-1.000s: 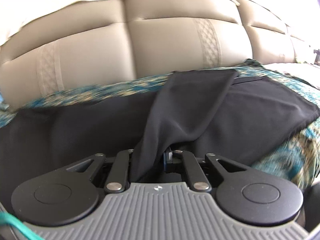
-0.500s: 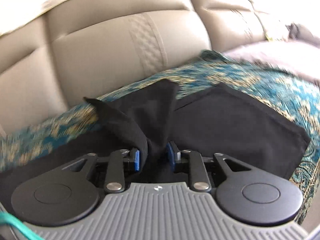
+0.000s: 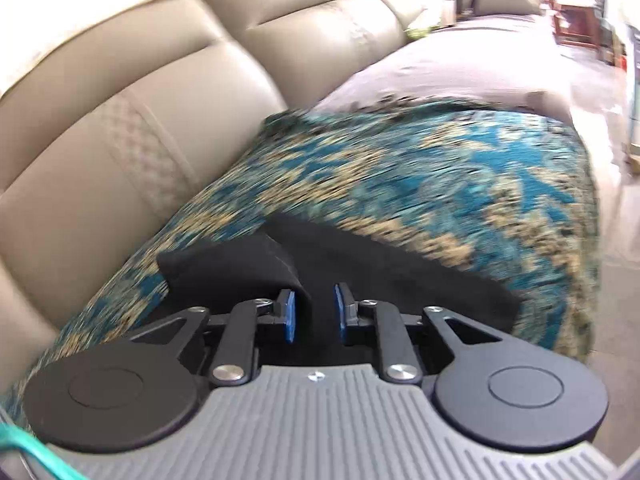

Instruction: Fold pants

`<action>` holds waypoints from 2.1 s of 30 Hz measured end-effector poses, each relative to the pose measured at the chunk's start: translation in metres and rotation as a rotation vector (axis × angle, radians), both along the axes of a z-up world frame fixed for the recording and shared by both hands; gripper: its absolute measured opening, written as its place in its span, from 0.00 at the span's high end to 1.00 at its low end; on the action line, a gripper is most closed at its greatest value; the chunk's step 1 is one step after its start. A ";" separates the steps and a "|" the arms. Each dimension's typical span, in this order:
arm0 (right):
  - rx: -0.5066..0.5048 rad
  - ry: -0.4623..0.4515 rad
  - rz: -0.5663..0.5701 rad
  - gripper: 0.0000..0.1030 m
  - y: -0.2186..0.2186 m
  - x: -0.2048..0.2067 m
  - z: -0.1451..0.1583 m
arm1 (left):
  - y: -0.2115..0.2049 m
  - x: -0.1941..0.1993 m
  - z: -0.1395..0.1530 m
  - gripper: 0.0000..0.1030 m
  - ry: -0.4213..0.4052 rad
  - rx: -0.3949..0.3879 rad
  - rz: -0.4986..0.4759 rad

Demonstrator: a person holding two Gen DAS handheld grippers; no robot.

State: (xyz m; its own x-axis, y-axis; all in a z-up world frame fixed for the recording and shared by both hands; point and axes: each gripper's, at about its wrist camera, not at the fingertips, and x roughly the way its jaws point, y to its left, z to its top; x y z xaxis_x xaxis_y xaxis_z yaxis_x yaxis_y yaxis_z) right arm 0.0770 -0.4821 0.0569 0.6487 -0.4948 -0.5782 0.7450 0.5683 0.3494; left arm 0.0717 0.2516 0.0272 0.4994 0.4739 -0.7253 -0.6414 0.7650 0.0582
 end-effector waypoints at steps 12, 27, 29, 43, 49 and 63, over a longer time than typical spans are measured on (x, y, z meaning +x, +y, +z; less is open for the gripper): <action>0.072 -0.052 -0.178 0.79 -0.052 -0.056 -0.002 | 0.005 0.000 -0.001 0.94 0.004 -0.005 -0.020; -0.181 0.202 0.127 0.81 -0.010 0.036 -0.001 | 0.005 0.003 -0.001 0.94 0.018 0.002 -0.012; -0.191 0.201 0.172 0.85 0.001 0.045 0.004 | 0.005 0.002 -0.001 0.94 0.016 0.003 -0.009; -0.442 0.007 1.242 0.33 0.217 0.015 0.016 | 0.003 0.003 -0.002 0.94 0.024 0.025 -0.025; -0.491 0.074 1.079 0.33 0.198 0.028 0.016 | 0.000 0.001 -0.002 0.94 0.015 0.031 -0.027; -0.340 0.171 1.102 0.44 0.155 0.070 -0.004 | -0.005 -0.001 -0.002 0.94 0.009 0.035 -0.022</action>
State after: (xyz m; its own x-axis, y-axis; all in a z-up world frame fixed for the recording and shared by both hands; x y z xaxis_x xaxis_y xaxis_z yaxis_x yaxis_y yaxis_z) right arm 0.1466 -0.3271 0.0525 0.7504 0.1420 -0.6456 -0.1881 0.9822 -0.0026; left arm 0.0709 0.2470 0.0250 0.5035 0.4882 -0.7128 -0.6241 0.7761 0.0906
